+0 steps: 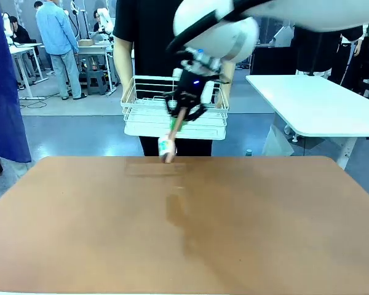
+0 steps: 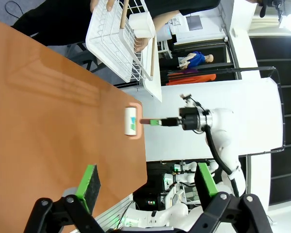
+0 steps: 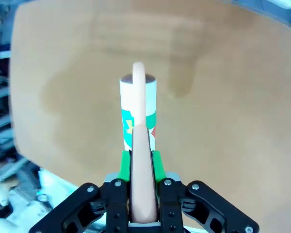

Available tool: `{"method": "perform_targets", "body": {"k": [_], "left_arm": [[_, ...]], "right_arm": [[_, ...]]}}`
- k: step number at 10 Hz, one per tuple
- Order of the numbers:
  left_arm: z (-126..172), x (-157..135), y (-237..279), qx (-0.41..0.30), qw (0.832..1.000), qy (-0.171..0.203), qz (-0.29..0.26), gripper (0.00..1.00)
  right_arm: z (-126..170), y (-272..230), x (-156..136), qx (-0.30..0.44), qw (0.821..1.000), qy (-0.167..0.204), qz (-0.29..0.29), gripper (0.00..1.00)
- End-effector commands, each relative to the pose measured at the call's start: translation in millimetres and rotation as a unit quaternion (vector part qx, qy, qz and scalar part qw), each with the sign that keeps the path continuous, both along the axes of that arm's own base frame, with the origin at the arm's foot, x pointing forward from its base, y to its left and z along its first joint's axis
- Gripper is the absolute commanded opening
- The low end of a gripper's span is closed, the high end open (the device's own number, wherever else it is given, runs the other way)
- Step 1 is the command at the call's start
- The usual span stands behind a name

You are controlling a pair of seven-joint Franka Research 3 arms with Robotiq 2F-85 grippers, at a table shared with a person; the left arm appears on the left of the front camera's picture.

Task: Clean the table.
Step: Clean the table with the Lint Roller when the human lifts the Dish drying rack.

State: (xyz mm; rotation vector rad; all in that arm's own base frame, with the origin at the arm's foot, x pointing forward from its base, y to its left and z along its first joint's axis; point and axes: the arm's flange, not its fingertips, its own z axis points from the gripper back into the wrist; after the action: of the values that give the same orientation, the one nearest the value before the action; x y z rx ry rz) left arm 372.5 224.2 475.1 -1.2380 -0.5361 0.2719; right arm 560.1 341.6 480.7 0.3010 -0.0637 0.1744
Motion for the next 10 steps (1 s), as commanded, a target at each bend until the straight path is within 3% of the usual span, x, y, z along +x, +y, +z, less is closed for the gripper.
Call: {"method": "perform_targets", "body": {"k": [1,5,8,9,10], "left_arm": [[2.2,-1.2,1.2,0.0,1.0,-0.003,0.002,1.0],[2.2,-1.2,1.2,0.0,1.0,-0.003,0.002,1.0],[2.2,-1.2,1.2,0.0,1.0,-0.003,0.002,1.0],[2.2,-1.2,1.2,0.0,1.0,-0.003,0.002,1.0],[2.2,-1.2,1.2,0.0,1.0,-0.003,0.002,1.0]], "right_arm": [[4.3,-95.8,-54.3,-0.025,0.998,-0.064,-0.014,0.21],[-13.1,-238.8,-132.7,-0.021,0.996,-0.085,-0.027,0.21],[-42.6,-266.2,-150.9,-0.017,0.997,-0.071,-0.032,0.21],[-48.7,-263.6,-142.9,-0.005,0.999,-0.033,-0.037,0.21],[-36.7,-271.1,-153.2,-0.027,0.997,-0.062,-0.041,0.21]]}}
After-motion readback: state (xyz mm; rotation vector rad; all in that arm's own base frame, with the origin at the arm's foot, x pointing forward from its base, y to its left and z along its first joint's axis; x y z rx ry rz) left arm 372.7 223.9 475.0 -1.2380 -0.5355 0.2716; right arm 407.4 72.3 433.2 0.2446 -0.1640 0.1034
